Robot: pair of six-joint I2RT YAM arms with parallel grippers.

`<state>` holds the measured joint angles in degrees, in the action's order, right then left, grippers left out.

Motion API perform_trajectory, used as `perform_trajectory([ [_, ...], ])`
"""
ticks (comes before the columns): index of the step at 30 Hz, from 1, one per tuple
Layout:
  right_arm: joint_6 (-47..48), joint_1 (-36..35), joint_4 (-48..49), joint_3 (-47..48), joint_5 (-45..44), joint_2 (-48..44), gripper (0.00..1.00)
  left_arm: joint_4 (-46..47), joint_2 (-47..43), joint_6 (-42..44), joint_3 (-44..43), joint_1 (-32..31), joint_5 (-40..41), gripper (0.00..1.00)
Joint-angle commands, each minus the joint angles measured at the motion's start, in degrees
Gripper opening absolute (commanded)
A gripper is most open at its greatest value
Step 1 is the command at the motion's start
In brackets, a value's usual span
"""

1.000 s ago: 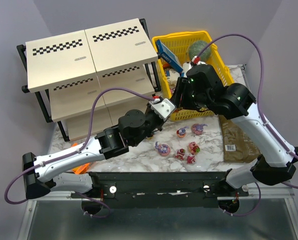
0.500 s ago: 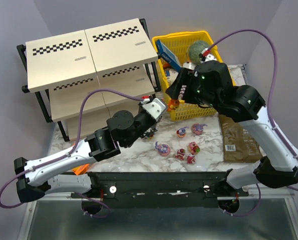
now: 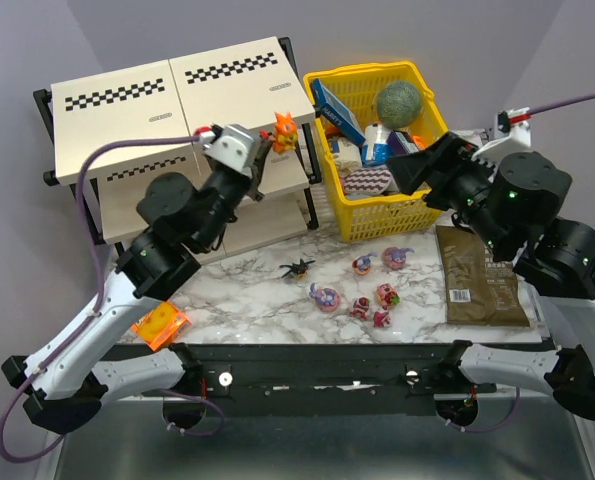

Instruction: Place and organize the plastic toys onto the shelf

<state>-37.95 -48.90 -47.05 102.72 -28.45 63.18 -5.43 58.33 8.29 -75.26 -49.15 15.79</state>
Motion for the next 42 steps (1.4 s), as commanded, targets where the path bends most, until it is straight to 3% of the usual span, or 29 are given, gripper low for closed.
perform_trajectory([
  [1, 0.4, 0.0, 3.4, -7.7, -0.7, -1.6, 0.88, 0.1, 0.6, 0.1, -6.0, 6.1, -8.1, 0.0],
  [4, 0.1, 0.0, 3.6, -11.0, -0.3, -3.1, 0.88, -2.3, 2.3, -1.2, -10.0, 12.0, -11.9, 0.0],
  [12, 0.3, 0.0, 3.5, -16.8, -0.6, -6.2, 0.89, -6.1, 8.0, -6.4, -15.8, 29.2, -33.8, 0.0],
  [19, 1.1, -0.1, 3.6, -18.7, -0.5, -7.0, 0.89, -4.9, 11.8, -11.0, -17.8, 39.0, -50.7, 0.0],
  [25, 1.9, 0.0, 3.5, -19.0, 0.5, -6.4, 0.89, -5.6, 13.1, -8.6, -17.5, 41.6, -54.9, 0.0],
  [33, 3.5, 0.0, 3.5, -18.4, 0.9, -5.1, 0.89, -2.6, 11.4, -3.6, -13.9, 42.4, -53.8, 0.0],
  [42, 4.1, 0.0, 3.5, -18.3, 1.4, -4.6, 0.89, -4.7, 10.8, -7.8, -17.1, 55.6, -62.0, 0.0],
])
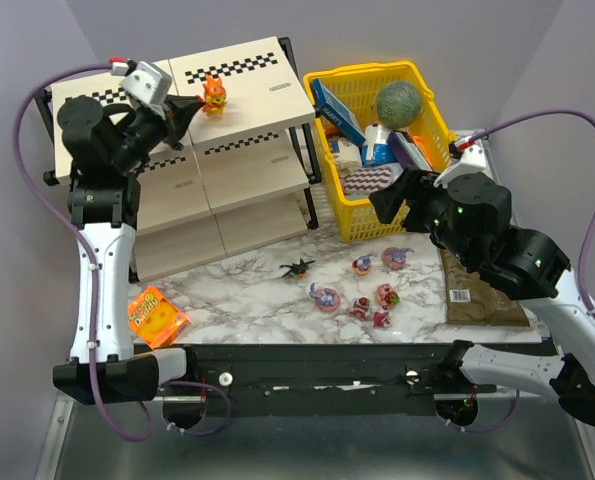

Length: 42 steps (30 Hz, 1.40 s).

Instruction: Place and organize the plastic toys onto the shelf

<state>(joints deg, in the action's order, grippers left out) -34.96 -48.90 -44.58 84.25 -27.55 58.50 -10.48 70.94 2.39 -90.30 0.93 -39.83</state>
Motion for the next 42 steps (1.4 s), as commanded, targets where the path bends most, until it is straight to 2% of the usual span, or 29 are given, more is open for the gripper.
perform_trajectory([
  [1, 1.3, 0.0, 1.2, 0.2, 0.6, 0.4, 0.89, 0.1, -1.9, -2.0, -2.2, 6.8, -7.8, 0.0],
  [5, 2.7, 0.0, 0.6, 1.9, 2.0, 1.6, 0.89, 0.4, -3.7, -4.6, -1.5, 13.2, -13.1, 0.0],
  [9, 3.9, 0.0, -0.7, 3.2, 2.9, 2.5, 0.9, -0.8, -6.0, -3.0, 1.5, 19.4, -14.1, 0.0],
  [11, 3.9, 0.0, -1.3, 3.7, 3.6, 2.8, 0.9, -1.0, -6.5, -2.7, 2.0, 20.8, -14.6, 0.0],
  [16, 4.3, 0.0, -3.2, 4.6, 5.7, 4.4, 0.9, -0.5, -5.6, -4.8, 2.0, 25.6, -23.3, 0.0],
  [20, 4.4, 0.0, -3.4, 3.6, 6.2, 4.8, 0.9, 0.5, -6.0, -5.5, 4.3, 28.3, -24.9, 0.0],
  [31, 7.7, -0.1, -3.8, 6.0, 8.5, 7.6, 0.9, 10.2, -7.0, -7.8, 9.4, 30.4, -20.6, 0.0],
  [35, 8.4, 0.0, -4.0, 6.9, 8.0, 8.4, 0.9, 7.7, -6.1, -1.0, 7.9, 30.4, -21.2, 0.0],
  [42, 9.1, 0.0, -3.5, 6.5, 8.0, 9.5, 0.9, 1.8, -5.7, 4.3, 6.5, 30.5, -17.8, 0.0],
])
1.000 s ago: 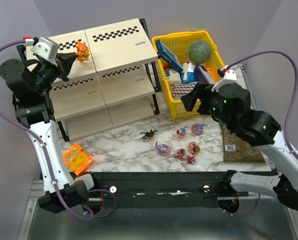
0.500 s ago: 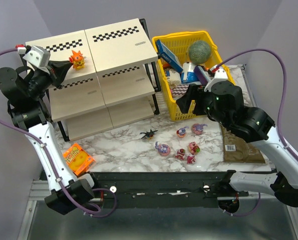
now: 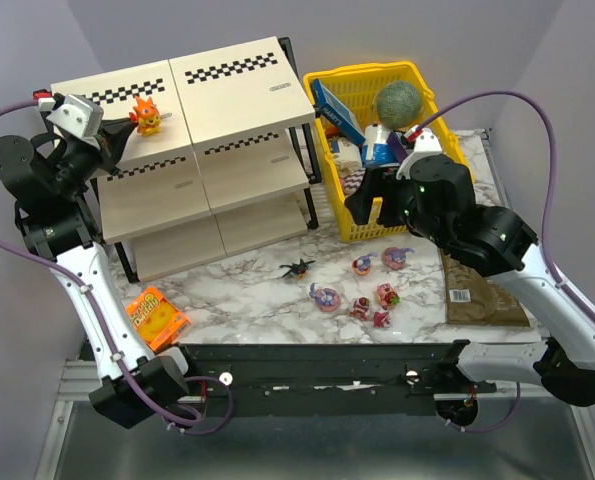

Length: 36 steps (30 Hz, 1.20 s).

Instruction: Place and organize the plastic toys onto the shelf

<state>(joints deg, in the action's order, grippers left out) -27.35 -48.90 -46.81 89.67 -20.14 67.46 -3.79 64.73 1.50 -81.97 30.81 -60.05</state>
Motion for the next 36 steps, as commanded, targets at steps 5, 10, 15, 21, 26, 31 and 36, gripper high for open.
perform_trajectory([
  [5, 2.3, 0.3, -0.7, 0.7, 0.2, 0.9, 0.9, -12.0, -0.5, 14.7, -2.5, 0.6, -0.5, 0.13],
  [10, 3.0, 0.6, 0.3, 0.2, 0.6, 1.4, 0.91, -19.1, -1.2, 24.2, -2.2, 0.0, -3.3, 0.08],
  [15, 3.7, 0.8, 1.0, 0.3, 1.4, 2.1, 0.91, -20.2, -0.6, 22.5, -3.8, 0.0, -1.0, 0.07],
  [21, 4.1, 1.3, 1.5, -0.1, 1.8, 2.1, 0.91, -18.0, 0.2, 20.8, -4.4, 0.0, 0.6, 0.01],
  [26, 4.2, 1.4, 1.6, -0.1, 1.9, 2.1, 0.92, -16.6, 0.9, 19.9, -4.6, 0.0, 2.3, 0.01],
  [31, 4.2, 1.7, 1.9, -0.2, 2.3, 2.2, 0.92, -15.6, 1.7, 19.5, -4.9, 0.1, 3.5, 0.13],
  [36, 4.2, 1.8, 2.0, -0.2, 2.7, 2.4, 0.92, -15.3, 2.3, 19.2, -5.4, 0.0, 3.5, 0.25],
])
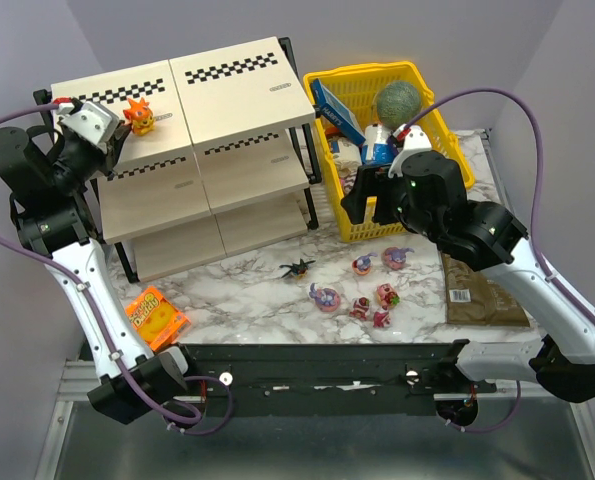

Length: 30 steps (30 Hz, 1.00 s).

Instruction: Place and organize the plastic toys onto the shelf

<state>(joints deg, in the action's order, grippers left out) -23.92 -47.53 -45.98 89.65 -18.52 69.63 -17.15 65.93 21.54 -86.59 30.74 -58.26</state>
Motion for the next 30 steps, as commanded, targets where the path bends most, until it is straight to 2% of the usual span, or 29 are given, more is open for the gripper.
perform_trajectory([
  [1, 0.8, 0.4, 1.2, -0.2, 1.2, 0.2, 0.92, -1.6, 1.1, -1.0, -1.0, 0.1, 1.7, 0.3],
  [8, 0.5, 0.7, 1.2, -0.3, 1.4, 0.2, 0.92, -1.7, 1.1, -1.6, -2.6, 0.1, 2.9, 0.36],
  [30, -0.4, 0.7, 1.6, -2.7, 2.1, -1.2, 0.92, 1.7, -0.2, -4.8, -0.7, 0.1, 11.1, 0.33],
])
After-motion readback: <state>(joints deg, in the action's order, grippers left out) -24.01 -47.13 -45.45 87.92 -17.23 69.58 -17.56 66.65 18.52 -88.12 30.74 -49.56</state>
